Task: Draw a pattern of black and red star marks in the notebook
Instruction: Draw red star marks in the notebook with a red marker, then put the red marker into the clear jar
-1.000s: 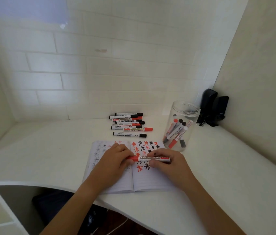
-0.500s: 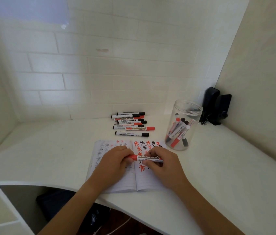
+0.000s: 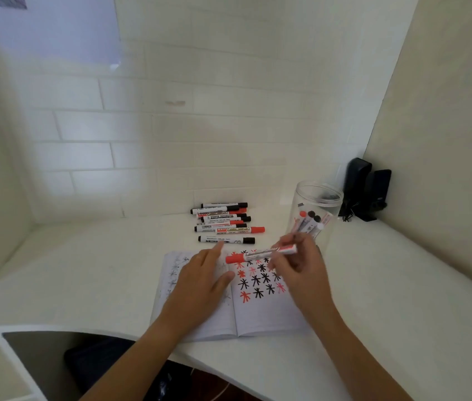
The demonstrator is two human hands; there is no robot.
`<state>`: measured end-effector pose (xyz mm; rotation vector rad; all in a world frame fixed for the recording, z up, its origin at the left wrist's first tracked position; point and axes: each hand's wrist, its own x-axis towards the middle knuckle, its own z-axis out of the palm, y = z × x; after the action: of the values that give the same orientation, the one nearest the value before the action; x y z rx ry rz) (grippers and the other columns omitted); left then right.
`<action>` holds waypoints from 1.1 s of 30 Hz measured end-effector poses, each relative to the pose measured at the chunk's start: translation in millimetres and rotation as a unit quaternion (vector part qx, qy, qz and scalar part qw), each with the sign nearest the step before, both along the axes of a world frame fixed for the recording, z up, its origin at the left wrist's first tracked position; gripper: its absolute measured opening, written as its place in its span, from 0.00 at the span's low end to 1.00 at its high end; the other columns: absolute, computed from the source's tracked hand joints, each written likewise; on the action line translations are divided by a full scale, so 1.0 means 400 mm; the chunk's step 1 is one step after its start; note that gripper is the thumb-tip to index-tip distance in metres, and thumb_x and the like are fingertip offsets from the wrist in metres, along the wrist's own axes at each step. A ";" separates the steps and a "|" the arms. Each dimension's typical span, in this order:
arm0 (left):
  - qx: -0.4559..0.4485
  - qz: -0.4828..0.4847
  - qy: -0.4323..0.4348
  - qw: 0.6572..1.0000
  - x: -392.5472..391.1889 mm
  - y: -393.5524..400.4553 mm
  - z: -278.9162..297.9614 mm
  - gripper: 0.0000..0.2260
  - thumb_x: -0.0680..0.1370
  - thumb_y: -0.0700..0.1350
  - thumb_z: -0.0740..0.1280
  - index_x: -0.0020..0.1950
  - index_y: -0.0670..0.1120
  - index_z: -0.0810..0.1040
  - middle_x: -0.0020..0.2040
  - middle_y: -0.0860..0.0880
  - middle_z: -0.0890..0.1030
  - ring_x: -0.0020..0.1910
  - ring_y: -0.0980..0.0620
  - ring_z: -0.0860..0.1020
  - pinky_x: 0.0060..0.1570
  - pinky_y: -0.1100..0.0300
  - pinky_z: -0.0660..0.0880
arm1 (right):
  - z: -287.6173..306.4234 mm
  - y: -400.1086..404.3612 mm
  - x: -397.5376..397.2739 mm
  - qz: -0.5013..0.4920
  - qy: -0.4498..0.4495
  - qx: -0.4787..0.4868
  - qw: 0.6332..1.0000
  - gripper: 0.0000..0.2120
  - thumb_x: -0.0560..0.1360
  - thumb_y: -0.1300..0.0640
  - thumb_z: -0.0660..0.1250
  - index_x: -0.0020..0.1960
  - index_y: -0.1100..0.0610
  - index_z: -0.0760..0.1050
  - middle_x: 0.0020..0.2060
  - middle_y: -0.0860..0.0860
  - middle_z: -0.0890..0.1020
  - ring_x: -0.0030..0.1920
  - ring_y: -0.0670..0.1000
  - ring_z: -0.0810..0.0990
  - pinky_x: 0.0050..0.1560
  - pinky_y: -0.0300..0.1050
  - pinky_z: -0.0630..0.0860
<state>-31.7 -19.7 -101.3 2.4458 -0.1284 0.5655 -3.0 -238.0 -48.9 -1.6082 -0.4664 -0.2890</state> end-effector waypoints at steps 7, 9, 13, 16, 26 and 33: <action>0.046 0.039 0.019 0.998 0.003 -0.001 -0.007 0.22 0.82 0.60 0.59 0.73 0.50 0.72 0.70 0.53 0.71 0.68 0.55 0.69 0.71 0.54 0.67 | 0.199 -0.072 0.030 -0.217 -0.188 0.063 0.956 0.13 0.82 0.61 0.68 0.63 0.48 0.76 0.47 0.40 0.86 0.48 0.45 0.86 0.50 0.39 0.80; 0.049 0.042 0.014 0.998 0.005 0.000 -0.010 0.23 0.82 0.60 0.59 0.73 0.50 0.71 0.70 0.54 0.71 0.68 0.55 0.69 0.71 0.55 0.66 | 0.265 -0.099 0.057 -0.285 -0.238 0.052 0.927 0.13 0.83 0.59 0.68 0.66 0.50 0.76 0.46 0.42 0.85 0.46 0.43 0.84 0.48 0.34 0.77; 0.064 0.045 0.017 0.997 0.000 -0.002 -0.010 0.23 0.82 0.60 0.60 0.74 0.52 0.70 0.71 0.55 0.70 0.69 0.56 0.67 0.71 0.58 0.61 | 0.329 -0.128 0.142 -0.337 -0.234 -0.048 0.911 0.11 0.83 0.58 0.65 0.64 0.52 0.76 0.44 0.51 0.84 0.42 0.49 0.83 0.45 0.37 0.77; 0.065 0.042 0.015 0.997 -0.001 0.000 -0.009 0.23 0.81 0.59 0.60 0.74 0.51 0.70 0.71 0.55 0.69 0.69 0.56 0.67 0.71 0.59 0.60 | 0.295 -0.121 0.210 -0.321 -0.180 -0.180 0.912 0.09 0.83 0.57 0.65 0.62 0.56 0.77 0.44 0.53 0.85 0.43 0.51 0.83 0.48 0.47 0.80; 0.062 0.037 0.014 0.997 0.006 0.006 -0.017 0.28 0.77 0.64 0.54 0.71 0.51 0.73 0.68 0.55 0.72 0.67 0.54 0.70 0.70 0.53 0.66 | 0.195 -0.097 0.254 -0.341 -0.250 -0.333 0.843 0.18 0.81 0.45 0.60 0.42 0.55 0.81 0.39 0.50 0.83 0.42 0.53 0.80 0.50 0.59 0.79; 0.056 0.039 0.021 0.997 0.006 0.004 -0.015 0.23 0.80 0.60 0.61 0.72 0.52 0.72 0.69 0.56 0.70 0.68 0.55 0.68 0.72 0.55 0.64 | 0.124 0.101 0.206 -0.139 -0.298 -0.403 0.854 0.07 0.81 0.59 0.65 0.54 0.58 0.82 0.49 0.51 0.82 0.50 0.49 0.78 0.52 0.40 0.75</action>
<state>-29.4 -18.0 -107.1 2.5793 -0.0480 0.5536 79.5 -197.6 0.8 -2.4167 -0.9102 -0.9236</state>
